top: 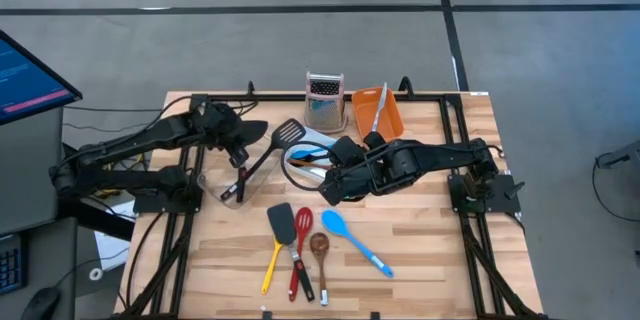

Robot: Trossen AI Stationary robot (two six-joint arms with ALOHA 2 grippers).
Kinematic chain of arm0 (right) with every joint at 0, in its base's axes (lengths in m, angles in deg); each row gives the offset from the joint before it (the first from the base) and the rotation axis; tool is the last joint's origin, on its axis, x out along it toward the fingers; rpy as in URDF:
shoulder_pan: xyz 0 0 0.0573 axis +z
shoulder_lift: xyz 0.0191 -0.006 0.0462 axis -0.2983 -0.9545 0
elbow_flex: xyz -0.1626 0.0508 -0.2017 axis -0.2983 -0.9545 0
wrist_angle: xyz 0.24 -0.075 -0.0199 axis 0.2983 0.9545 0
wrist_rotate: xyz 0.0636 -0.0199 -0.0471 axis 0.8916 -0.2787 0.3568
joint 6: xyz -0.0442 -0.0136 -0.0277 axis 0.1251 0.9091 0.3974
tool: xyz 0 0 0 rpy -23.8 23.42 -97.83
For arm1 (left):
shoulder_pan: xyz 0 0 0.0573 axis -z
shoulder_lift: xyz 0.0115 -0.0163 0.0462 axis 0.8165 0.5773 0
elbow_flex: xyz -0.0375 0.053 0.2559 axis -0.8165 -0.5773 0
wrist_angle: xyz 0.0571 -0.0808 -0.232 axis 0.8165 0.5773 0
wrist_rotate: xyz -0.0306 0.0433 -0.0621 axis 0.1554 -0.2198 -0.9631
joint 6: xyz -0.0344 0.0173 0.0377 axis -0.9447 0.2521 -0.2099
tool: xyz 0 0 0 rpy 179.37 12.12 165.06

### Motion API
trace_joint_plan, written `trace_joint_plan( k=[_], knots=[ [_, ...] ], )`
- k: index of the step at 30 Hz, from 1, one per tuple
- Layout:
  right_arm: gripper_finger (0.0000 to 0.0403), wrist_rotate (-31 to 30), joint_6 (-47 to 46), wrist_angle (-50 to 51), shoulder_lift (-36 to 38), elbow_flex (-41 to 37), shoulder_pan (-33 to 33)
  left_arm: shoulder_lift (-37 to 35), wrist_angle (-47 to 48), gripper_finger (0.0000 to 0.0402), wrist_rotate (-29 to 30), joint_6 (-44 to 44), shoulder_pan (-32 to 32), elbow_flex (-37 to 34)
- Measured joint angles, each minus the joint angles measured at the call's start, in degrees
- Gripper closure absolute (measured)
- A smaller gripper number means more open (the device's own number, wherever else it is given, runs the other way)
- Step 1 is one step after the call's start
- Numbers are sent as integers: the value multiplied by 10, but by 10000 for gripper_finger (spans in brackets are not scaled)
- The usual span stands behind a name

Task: Pick & Place Kitchen Items
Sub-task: Put the black turner spatula into the transparent bin

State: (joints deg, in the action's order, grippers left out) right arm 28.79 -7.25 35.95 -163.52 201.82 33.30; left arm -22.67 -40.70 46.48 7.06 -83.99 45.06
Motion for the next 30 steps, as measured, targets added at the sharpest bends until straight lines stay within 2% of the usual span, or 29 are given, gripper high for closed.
trace_joint_plan(
  k=[10,16,18,22,30],
  knots=[
    [275,0,0,0,0,0,0,-1,0,228,123,2,0,0],
    [275,0,0,0,0,0,0,-1,-12,190,190,2,0,0],
    [275,0,0,0,0,0,0,-1,-26,183,185,1,0,1],
    [275,0,0,0,0,0,0,-1,-45,179,129,0,0,1],
    [275,0,0,0,0,0,0,-1,-62,170,123,12,0,1]
  ],
)
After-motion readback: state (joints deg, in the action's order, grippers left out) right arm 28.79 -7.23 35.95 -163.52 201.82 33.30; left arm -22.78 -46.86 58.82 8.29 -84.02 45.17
